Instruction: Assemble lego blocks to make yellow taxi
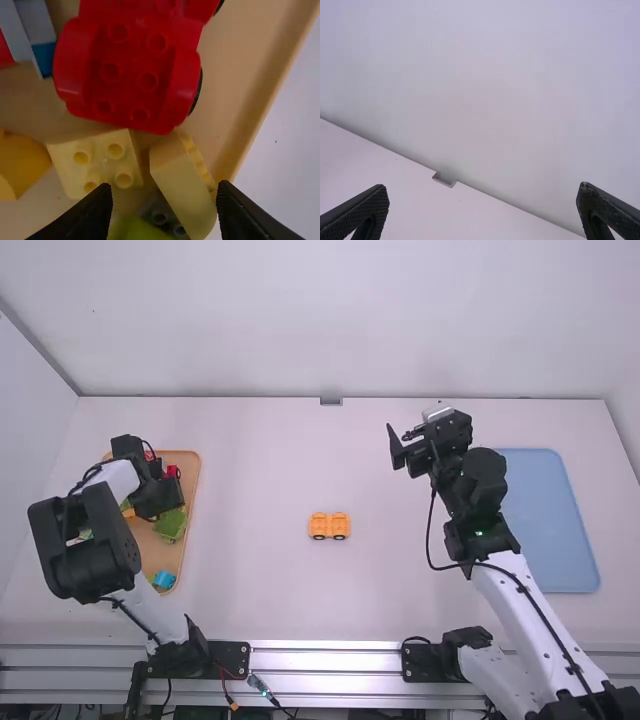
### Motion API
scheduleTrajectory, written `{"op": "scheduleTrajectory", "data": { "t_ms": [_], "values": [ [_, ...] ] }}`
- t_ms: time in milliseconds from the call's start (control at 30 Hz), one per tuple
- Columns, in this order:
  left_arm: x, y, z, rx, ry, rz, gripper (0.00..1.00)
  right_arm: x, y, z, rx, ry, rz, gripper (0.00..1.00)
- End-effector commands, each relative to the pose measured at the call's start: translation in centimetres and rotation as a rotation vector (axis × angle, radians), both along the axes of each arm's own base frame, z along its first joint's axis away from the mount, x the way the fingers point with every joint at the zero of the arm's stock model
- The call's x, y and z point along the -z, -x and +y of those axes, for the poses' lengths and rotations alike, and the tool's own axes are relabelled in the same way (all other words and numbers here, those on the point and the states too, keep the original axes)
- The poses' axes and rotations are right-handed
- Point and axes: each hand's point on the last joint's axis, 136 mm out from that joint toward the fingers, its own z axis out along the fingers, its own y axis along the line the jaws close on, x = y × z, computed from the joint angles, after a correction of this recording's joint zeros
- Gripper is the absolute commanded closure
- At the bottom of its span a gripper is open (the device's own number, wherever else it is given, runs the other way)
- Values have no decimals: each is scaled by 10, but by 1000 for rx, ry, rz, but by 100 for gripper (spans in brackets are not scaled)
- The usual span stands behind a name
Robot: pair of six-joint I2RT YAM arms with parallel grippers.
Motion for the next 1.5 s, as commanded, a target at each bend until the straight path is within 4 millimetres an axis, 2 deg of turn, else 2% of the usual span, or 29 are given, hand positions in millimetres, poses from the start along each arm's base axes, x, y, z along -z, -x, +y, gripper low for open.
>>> {"op": "scheduleTrajectory", "data": {
  "t_ms": [0,233,600,733,800,933,1167,1267,1467],
  "values": [
    [6,6,-6,-3,18,30,43,-15,-2,1,0,-10,-32,1],
    [6,3,-4,-45,23,17,45,-17,-2,1,0,-11,-39,1],
    [14,-15,-36,4,14,-33,40,-18,-2,0,5,-9,-44,1],
    [14,-11,-24,-70,-58,-2,40,-17,-2,-1,6,-9,-44,1],
    [13,-7,-19,-91,-84,19,32,-17,-2,-1,6,-9,-44,1],
    [10,-9,-19,-89,-82,18,2,-17,-2,-1,4,4,-48,1],
    [10,-9,-18,-90,-83,18,1,-16,-2,0,0,23,-51,1],
    [9,-9,-20,-33,-87,23,1,-15,-2,0,0,22,-43,1],
    [-9,-15,-22,53,-78,41,2,-13,-1,1,0,-19,-22,1]
  ]
}}
